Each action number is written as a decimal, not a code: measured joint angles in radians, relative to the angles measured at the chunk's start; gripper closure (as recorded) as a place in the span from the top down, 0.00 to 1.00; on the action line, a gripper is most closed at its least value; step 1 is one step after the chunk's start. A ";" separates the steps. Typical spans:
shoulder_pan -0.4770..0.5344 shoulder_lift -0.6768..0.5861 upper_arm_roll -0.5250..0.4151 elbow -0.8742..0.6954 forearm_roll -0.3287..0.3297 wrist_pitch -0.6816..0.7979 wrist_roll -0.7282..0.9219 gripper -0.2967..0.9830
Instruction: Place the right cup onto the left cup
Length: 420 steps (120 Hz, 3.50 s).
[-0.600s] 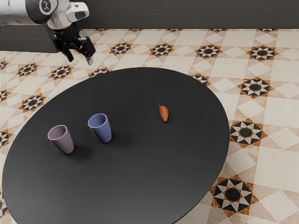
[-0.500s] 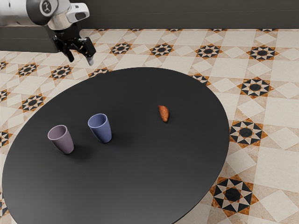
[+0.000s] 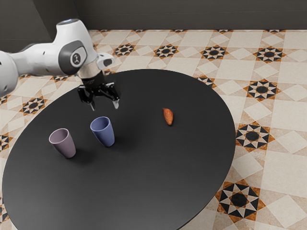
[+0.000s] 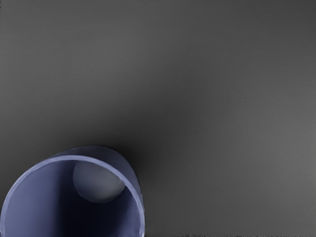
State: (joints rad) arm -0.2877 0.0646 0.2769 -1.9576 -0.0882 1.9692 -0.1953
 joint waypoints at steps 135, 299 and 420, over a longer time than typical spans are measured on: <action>-0.008 0.058 -0.001 -0.160 -0.002 0.204 -0.338 0.30; 0.136 -0.104 0.043 0.051 0.152 -0.323 -0.380 0.16; 0.120 -0.110 0.099 -0.049 0.086 -0.197 -0.367 0.16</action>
State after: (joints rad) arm -0.1680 -0.0453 0.3759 -2.0065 -0.0021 1.7717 -0.5620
